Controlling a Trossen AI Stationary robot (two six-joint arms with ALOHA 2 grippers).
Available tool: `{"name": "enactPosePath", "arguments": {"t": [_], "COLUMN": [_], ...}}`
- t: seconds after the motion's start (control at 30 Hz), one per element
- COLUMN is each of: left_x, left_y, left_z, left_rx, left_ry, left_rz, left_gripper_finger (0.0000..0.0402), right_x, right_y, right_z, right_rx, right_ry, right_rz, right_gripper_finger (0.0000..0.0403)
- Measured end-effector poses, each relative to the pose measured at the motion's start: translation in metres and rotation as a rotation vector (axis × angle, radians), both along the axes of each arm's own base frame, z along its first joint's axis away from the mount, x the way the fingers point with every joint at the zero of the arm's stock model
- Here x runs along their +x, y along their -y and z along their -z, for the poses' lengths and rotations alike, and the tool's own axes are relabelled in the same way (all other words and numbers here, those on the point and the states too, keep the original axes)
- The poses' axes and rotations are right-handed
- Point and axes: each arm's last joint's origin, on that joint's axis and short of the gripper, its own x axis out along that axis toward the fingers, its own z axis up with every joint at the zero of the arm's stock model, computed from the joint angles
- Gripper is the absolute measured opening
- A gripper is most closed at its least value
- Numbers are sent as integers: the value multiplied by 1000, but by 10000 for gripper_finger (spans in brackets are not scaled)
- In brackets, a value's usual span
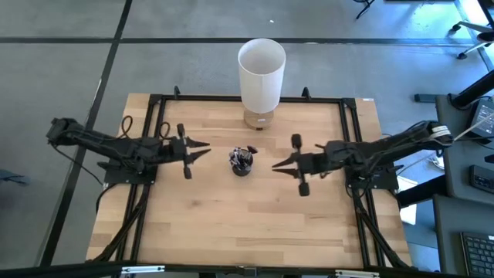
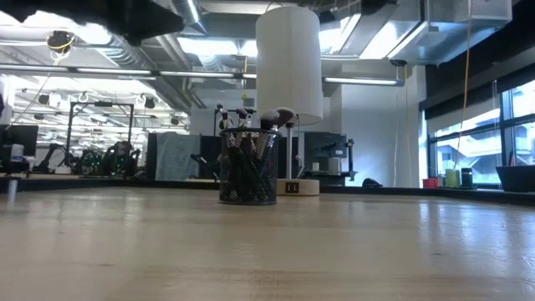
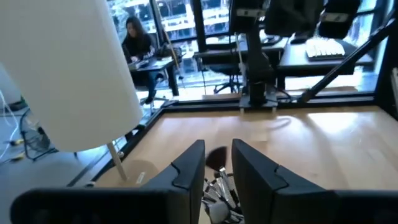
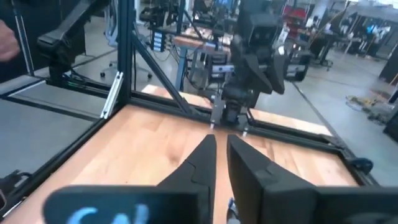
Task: Put items in baskets/containers
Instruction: Return to Home Position
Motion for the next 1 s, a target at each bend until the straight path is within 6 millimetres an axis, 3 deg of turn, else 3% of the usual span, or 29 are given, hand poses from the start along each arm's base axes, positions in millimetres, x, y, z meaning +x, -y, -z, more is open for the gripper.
{"name": "enactPosePath", "arguments": {"t": [0.3,0.5,0.63,0.83,1.0], "left_x": [-18,-26,-32,-40,-44], "left_y": [-14,-25,-33,-41,-47], "left_z": [29,41,44,46,47], "left_rx": [44,35,51,53,23], "left_ry": [101,126,142,137,128], "left_rz": [-66,-79,-132,-122,-112], "left_gripper_finger": [76,72,68,60,52], "right_x": [-64,-109,-131,-150,-146], "right_y": [24,38,41,43,43], "right_z": [35,35,41,49,74], "right_rx": [24,80,82,120,101], "right_ry": [62,205,184,188,160], "right_rz": [70,137,140,139,141], "right_gripper_finger": [4,3,3,2,1]}}
